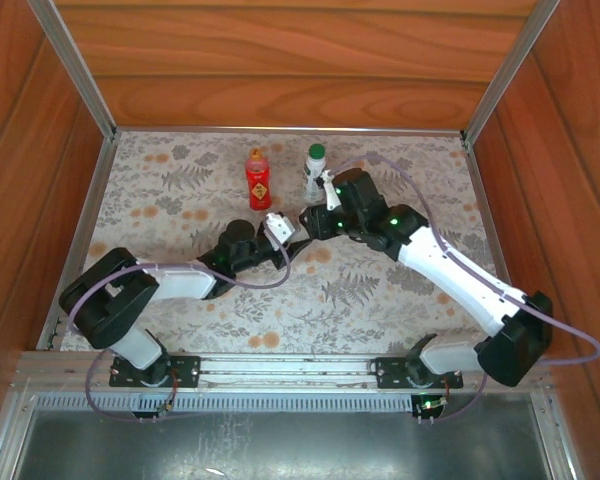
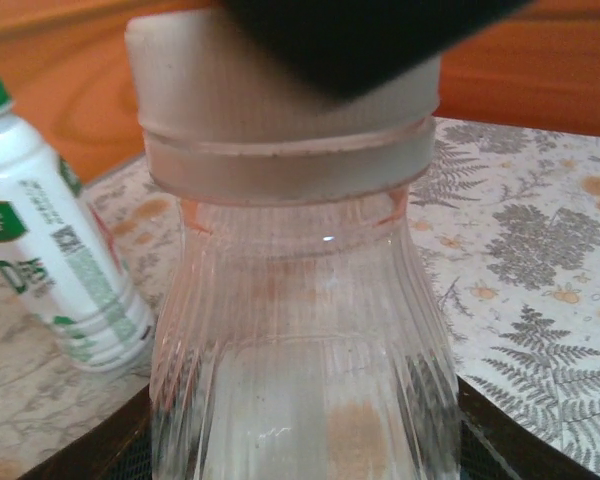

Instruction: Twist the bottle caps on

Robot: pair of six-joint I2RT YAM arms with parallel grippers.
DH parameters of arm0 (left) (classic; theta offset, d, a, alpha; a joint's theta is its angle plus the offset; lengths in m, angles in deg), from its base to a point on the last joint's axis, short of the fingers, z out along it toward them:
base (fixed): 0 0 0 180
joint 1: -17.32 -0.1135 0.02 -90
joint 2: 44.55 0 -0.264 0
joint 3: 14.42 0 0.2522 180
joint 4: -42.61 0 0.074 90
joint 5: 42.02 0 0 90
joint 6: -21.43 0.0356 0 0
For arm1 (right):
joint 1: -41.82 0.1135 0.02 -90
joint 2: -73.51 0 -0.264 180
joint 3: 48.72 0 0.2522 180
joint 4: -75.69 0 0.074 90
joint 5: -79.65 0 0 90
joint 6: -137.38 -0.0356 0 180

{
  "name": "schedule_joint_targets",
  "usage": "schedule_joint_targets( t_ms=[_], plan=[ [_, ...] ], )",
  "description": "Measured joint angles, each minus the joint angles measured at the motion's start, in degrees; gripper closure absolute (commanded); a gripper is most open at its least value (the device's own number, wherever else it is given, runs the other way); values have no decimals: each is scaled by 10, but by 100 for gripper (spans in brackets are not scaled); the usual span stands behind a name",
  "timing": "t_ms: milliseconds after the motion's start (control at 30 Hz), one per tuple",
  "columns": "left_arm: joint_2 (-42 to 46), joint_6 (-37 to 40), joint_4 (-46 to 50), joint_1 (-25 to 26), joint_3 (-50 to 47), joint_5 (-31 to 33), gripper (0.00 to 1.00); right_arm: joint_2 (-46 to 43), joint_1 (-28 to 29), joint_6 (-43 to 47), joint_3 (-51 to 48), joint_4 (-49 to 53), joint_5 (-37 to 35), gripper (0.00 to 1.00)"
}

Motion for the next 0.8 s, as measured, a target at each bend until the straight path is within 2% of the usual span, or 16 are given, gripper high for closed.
schedule_joint_targets(
  t_ms=[100, 233, 400, 467, 600, 700, 800],
  plan=[
    [36, 9, -4, -23, -35, -77, 54, -56, 1, 83, -24, -17, 67, 26],
    [73, 3, -3, -43, -55, -217, 54, -124, 1, 209, -66, -37, 168, 25],
    [108, -21, -4, -45, -52, -369, 54, -135, 1, 338, -72, -37, 280, 27],
    [109, -33, -4, -45, -44, -417, 54, -132, 1, 374, -72, -39, 315, 32],
    [109, -49, -4, -45, -28, -471, 54, -117, 1, 414, -70, -40, 355, 45],
    [109, -57, -2, -46, -27, -485, 54, -104, 2, 430, -68, -38, 376, 55],
    [109, -59, -1, -46, -27, -490, 54, -100, 2, 435, -68, -35, 387, 60]
  ],
)
